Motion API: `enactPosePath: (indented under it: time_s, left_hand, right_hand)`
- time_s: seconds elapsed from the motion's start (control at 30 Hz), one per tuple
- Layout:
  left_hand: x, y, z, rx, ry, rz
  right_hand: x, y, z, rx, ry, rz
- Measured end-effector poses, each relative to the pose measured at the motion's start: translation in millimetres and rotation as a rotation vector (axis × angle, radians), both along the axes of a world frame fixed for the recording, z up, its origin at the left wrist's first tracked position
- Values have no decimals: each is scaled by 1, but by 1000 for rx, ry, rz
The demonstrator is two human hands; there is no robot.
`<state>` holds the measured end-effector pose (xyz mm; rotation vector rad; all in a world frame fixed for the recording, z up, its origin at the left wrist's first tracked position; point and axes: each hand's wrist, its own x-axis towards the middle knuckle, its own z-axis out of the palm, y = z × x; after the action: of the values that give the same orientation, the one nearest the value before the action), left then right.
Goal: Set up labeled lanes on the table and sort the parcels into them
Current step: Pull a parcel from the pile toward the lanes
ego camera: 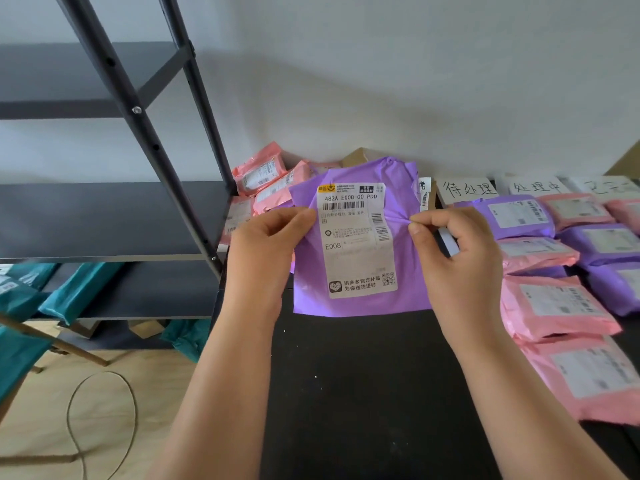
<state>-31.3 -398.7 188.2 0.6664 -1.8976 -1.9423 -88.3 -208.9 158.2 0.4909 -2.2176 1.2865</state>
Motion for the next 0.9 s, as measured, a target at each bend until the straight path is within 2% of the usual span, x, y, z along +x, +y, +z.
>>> enactPosePath:
  time_s: [0.17, 0.3, 0.47, 0.67, 0.9]
  left_hand:
    - [-11, 11, -17, -194, -30, -41]
    - [-22, 31, -37, -197, -71, -133]
    - [-28, 70, -61, -212, -104, -288]
    - [-27, 135, -76, -212, -199, -404]
    - [-10, 234, -74, -357, -172, -463]
  right_hand:
    - [5, 14, -14, 132, -38, -114]
    - [14, 38, -29, 213, -103, -230]
    - [38, 78, -45, 307, -291, -345]
    - [67, 139, -47, 250, -441, -492]
    - [91, 232, -54, 240, -499, -537]
